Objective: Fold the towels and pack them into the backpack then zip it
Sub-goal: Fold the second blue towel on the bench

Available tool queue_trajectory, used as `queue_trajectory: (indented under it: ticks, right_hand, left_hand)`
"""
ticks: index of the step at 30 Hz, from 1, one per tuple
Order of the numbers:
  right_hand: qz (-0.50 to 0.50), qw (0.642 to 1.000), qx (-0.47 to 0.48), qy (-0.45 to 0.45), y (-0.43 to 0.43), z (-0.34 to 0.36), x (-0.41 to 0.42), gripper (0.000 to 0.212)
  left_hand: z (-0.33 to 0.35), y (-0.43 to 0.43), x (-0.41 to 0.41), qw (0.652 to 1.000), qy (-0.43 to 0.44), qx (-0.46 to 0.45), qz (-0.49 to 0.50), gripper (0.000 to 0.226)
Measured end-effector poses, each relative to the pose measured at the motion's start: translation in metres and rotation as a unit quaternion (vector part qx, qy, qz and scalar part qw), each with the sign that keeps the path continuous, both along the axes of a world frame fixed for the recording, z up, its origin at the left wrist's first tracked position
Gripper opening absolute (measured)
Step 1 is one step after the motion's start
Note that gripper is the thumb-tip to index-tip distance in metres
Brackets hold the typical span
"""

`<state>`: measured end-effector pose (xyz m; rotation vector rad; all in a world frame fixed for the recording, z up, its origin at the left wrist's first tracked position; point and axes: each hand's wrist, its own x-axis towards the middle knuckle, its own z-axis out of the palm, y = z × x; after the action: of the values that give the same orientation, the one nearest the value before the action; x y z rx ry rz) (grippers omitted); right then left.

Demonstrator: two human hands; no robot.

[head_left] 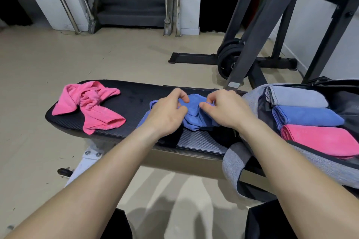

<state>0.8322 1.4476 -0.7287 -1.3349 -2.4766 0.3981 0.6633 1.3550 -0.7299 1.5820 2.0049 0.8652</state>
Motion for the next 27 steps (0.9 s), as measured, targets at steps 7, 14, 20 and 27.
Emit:
queue_trajectory:
  ticks: [7,14,20,27]
  right_hand:
    - [0.116,0.988,-0.09,0.056,-0.004,-0.007,0.0,0.023]
    - [0.098,0.99,-0.092,0.049,0.004,-0.006,0.023,0.01]
    - [0.008,0.973,-0.137,0.183,0.014,-0.003,0.042,0.015]
    - [-0.075,0.913,-0.216,0.338,0.005,-0.001,0.045,0.013]
  left_hand:
    - [-0.014,0.003,0.008,0.998,0.022,0.0,-0.057,0.017]
    - [-0.012,0.009,-0.01,0.997,0.054,0.031,0.037,0.006]
    - [-0.013,0.01,-0.02,0.995,0.044,0.027,0.087,0.005]
    - [0.003,0.005,-0.008,0.979,-0.18,-0.008,0.099,0.01]
